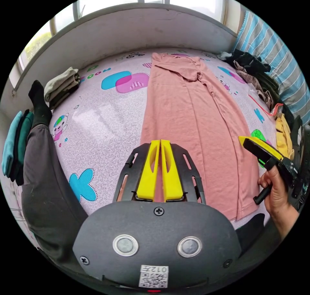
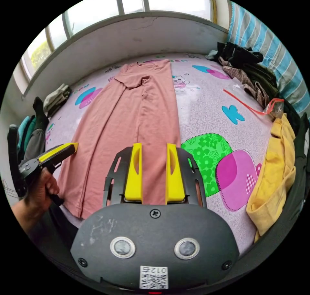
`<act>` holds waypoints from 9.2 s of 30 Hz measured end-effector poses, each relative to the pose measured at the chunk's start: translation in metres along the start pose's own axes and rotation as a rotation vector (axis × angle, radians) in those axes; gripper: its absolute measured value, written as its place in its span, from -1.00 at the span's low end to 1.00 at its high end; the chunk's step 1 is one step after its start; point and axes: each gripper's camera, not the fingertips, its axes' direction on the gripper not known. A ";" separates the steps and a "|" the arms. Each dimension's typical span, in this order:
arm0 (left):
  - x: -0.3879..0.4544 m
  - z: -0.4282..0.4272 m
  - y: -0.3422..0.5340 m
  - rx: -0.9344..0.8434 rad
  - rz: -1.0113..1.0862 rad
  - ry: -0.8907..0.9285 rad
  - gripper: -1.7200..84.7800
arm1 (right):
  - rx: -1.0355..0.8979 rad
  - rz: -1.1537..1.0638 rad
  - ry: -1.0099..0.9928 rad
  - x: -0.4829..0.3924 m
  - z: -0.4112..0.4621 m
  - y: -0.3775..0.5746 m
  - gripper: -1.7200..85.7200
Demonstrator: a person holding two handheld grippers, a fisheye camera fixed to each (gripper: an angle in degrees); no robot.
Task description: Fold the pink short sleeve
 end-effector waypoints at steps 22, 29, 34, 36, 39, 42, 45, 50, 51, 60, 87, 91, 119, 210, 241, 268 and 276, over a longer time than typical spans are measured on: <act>0.021 0.036 0.039 -0.001 0.006 -0.019 -0.96 | -0.038 -0.029 -0.080 -0.013 -0.038 0.044 -0.74; 0.028 0.040 0.044 -0.002 0.021 -0.051 -0.96 | -0.052 0.052 0.131 -0.046 -0.039 0.075 -0.75; 0.022 0.041 0.044 -0.003 0.007 -0.021 -0.96 | -0.082 -0.049 0.087 -0.044 -0.046 0.082 -0.77; 0.018 0.042 0.043 -0.005 -0.003 -0.002 -0.96 | -0.055 -0.060 0.039 -0.043 -0.061 0.081 -0.78; 0.015 0.042 0.041 -0.005 -0.005 0.006 -0.96 | -0.038 -0.140 0.023 -0.060 -0.072 0.083 -0.78; 0.013 0.041 0.037 -0.006 -0.007 0.010 -0.96 | -0.135 -0.264 -0.045 -0.084 -0.056 0.088 -0.76; 0.007 0.040 0.033 -0.008 -0.016 0.029 -0.96 | -0.139 -0.399 -0.081 -0.106 -0.053 0.099 -0.72; -0.007 0.038 0.022 -0.021 -0.008 0.079 -0.96 | -0.160 -0.394 -0.166 -0.103 -0.069 0.092 -0.69; -0.010 0.033 0.020 -0.028 0.005 0.083 -0.96 | -0.163 -0.363 -0.202 -0.095 -0.077 0.088 -0.69; 0.004 0.021 0.006 -0.026 0.088 0.094 -0.95 | -0.194 -0.357 -0.064 -0.083 -0.092 0.083 -0.70; -0.198 0.050 -0.121 -0.742 -0.009 0.591 -0.76 | -0.579 0.307 -0.668 0.080 -0.148 0.007 -0.76; -0.211 0.056 -0.130 -0.769 -0.011 0.616 -0.77 | -0.594 0.320 -0.725 0.082 -0.158 0.000 -0.76; -0.355 -0.074 -0.107 -0.392 0.115 1.075 -0.94 | -0.364 0.185 -1.072 0.091 -0.366 -0.024 -0.97; 0.031 0.027 -0.175 0.040 0.123 0.034 -0.81 | -0.015 -0.154 -0.011 -0.134 0.020 -0.212 -0.53; 0.064 0.042 -0.091 0.039 0.087 0.028 -0.96 | -0.022 -0.243 -0.018 -0.063 0.061 -0.072 -0.60; 0.072 0.048 -0.059 0.027 0.112 0.075 -0.96 | -0.023 -0.194 0.006 -0.051 0.073 -0.027 -0.62; 0.058 0.050 -0.055 -0.002 0.117 0.073 -0.96 | -0.045 -0.172 -0.032 -0.038 0.060 -0.026 -0.66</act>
